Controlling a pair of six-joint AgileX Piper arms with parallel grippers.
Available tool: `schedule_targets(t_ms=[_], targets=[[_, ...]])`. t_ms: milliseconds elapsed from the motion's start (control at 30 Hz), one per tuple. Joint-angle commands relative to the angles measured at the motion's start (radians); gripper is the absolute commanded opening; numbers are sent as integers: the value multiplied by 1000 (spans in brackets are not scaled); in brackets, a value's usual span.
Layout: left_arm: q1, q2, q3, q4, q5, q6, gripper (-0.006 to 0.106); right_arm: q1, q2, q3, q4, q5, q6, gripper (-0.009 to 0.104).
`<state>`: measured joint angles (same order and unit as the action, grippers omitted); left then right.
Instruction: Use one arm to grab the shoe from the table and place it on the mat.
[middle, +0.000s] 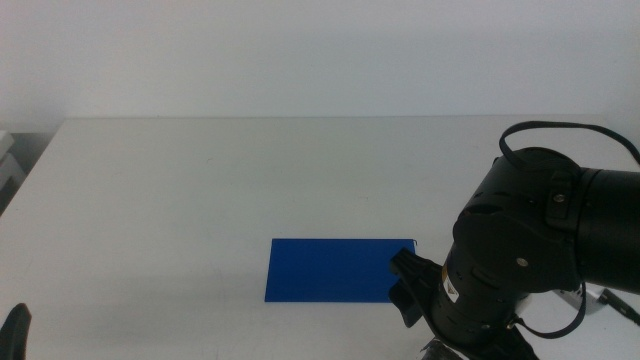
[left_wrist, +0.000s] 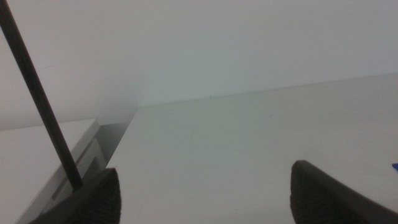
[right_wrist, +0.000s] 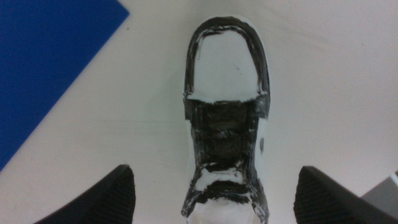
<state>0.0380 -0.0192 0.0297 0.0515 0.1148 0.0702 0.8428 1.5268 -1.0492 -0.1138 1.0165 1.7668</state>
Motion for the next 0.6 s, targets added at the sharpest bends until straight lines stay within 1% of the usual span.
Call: schedule_targets(t_ms=[0, 100, 167, 300, 467, 567], targets=[[-4, -7, 5, -9, -81, -6, 94, 1, -24, -27, -1, 4, 30, 64], [-4, -7, 5, -9, -81, -6, 94, 1, 10, -27, 30, 0, 34, 63], [-4, -7, 5, -9, -81, -6, 94, 1, 38, -27, 39, 0, 34, 63], [-4, -7, 5, -9, -81, -6, 94, 1, 92, -27, 42, -12, 33, 62], [-4, -7, 5, -9, -81, -6, 94, 1, 127, -26, 42, -76, 19, 62], [-4, -7, 5, -9, -81, -6, 94, 1, 144, -26, 43, -79, 19, 62]])
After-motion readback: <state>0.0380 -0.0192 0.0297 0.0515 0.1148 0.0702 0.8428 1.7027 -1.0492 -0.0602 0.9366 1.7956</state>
